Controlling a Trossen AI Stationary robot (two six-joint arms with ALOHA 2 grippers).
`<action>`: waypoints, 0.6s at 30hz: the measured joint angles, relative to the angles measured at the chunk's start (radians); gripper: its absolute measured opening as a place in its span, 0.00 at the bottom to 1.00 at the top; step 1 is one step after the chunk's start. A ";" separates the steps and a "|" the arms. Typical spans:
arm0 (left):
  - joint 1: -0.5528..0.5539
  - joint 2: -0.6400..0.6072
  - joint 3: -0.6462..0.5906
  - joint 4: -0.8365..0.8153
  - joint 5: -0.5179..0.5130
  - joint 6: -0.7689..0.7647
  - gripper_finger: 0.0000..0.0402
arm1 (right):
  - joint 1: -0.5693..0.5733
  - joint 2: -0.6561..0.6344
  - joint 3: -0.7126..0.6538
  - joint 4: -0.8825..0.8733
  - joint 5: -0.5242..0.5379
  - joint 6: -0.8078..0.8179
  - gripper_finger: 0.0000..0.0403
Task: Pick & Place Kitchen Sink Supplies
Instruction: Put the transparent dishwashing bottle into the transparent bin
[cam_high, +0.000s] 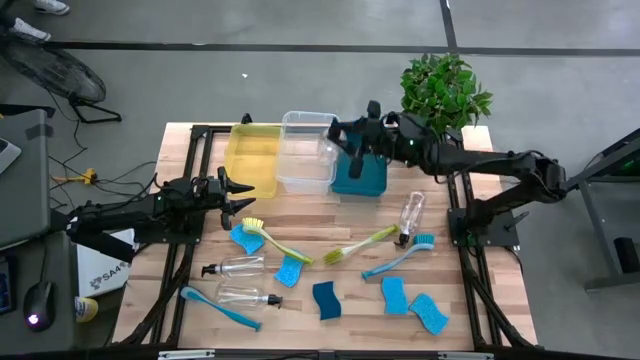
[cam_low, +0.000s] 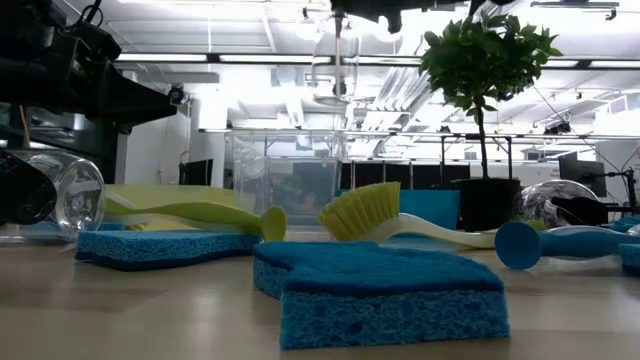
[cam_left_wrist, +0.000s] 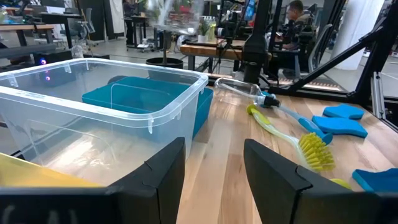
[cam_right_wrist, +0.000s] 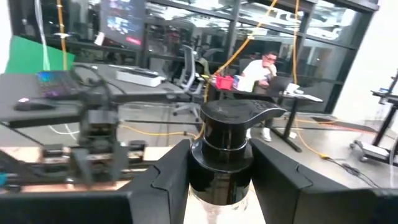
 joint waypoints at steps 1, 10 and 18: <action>0.000 0.000 0.000 0.000 0.000 0.000 0.40 | -0.022 0.001 0.000 -0.001 -0.013 -0.001 0.35; 0.000 0.000 0.000 0.000 0.000 0.000 0.40 | -0.141 0.150 0.000 0.130 -0.120 0.005 0.35; 0.000 0.000 0.000 0.000 0.000 0.000 0.40 | -0.162 0.349 0.119 0.203 -0.138 0.026 0.35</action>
